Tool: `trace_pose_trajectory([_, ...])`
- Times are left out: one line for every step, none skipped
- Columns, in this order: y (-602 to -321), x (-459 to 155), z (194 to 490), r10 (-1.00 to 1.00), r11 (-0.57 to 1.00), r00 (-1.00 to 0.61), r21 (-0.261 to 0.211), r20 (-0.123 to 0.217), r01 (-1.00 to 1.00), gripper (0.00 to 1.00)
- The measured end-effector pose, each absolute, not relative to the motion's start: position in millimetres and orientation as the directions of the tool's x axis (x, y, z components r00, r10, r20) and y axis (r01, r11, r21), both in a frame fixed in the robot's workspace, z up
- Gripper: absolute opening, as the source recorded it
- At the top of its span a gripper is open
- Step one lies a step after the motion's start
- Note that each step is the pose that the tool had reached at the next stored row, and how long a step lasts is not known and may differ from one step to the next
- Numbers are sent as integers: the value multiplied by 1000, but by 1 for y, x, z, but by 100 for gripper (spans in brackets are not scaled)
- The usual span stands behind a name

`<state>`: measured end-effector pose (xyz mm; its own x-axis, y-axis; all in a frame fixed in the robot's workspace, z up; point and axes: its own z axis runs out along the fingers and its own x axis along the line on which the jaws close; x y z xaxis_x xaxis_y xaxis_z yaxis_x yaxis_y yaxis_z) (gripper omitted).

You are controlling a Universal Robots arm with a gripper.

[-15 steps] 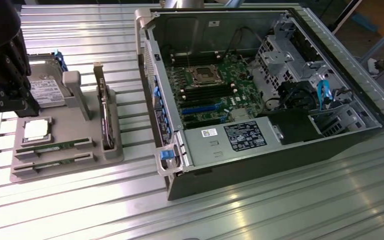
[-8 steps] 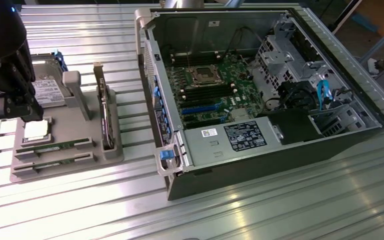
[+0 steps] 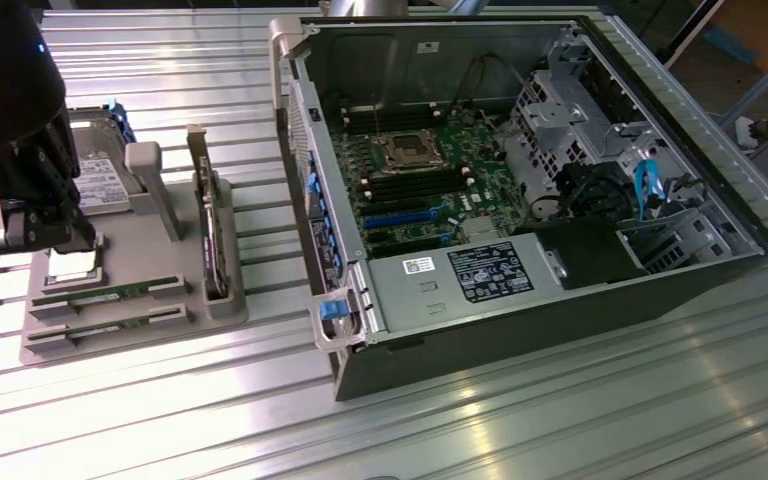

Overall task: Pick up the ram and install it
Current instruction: 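Pick up the ram and move it above insertion slot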

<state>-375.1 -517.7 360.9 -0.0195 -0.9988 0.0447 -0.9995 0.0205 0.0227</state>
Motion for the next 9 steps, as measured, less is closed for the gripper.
trace_pose_trajectory([-518,-375,358,-999,21,-20,22,45,-1000,11])
trace_pose_trajectory([-518,-376,356,-999,21,-20,21,45,-1000,11])
trace_pose_trajectory([-518,-376,353,-999,21,-20,20,45,-1000,11])
trace_pose_trajectory([-518,-376,350,-999,20,-20,19,45,-1000,11])
trace_pose_trajectory([-518,-376,348,-999,20,-20,18,45,-1000,11])
trace_pose_trajectory([-518,-377,345,-999,21,-20,17,45,-1000,11])
trace_pose_trajectory([-518,-377,343,-999,20,-20,17,45,-1000,11])
trace_pose_trajectory([-518,-377,341,-999,21,-20,16,45,-1000,11])
trace_pose_trajectory([-518,-378,337,-999,20,-20,14,45,-1000,11])
